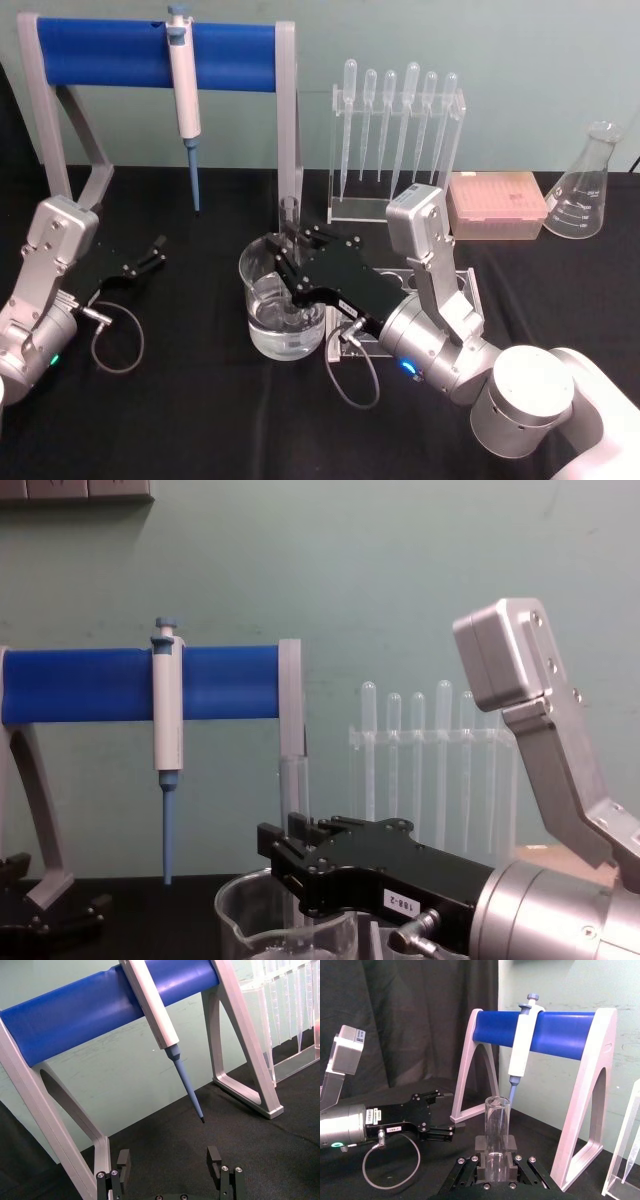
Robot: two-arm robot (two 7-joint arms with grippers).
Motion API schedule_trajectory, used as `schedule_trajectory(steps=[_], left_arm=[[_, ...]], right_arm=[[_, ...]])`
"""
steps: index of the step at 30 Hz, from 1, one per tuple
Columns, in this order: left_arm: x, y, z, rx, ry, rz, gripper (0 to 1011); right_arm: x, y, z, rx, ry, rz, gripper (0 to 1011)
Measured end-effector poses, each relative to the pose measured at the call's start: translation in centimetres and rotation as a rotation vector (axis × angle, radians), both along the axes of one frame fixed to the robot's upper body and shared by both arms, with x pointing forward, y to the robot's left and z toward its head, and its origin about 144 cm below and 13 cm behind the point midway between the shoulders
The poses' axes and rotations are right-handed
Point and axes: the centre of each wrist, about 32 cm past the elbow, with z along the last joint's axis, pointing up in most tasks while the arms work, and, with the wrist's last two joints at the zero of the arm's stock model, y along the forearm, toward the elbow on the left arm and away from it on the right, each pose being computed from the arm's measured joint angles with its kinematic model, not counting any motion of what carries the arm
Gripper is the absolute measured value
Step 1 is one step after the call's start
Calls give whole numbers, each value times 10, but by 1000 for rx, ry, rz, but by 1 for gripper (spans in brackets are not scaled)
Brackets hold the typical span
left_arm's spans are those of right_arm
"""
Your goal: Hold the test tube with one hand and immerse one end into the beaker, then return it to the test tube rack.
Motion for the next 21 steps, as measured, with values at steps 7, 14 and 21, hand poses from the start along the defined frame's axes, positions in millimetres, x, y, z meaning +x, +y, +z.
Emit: schedule_trajectory(steps=[7, 14, 21], left_arm=[[0, 0, 0, 0, 0, 0, 1000], [0, 0, 0, 0, 0, 0, 1000], [0, 0, 0, 0, 0, 0, 1000]], right_arm=[[0, 0, 0, 0, 0, 0, 225], [0, 0, 0, 0, 0, 0, 225], [0, 0, 0, 0, 0, 0, 225]])
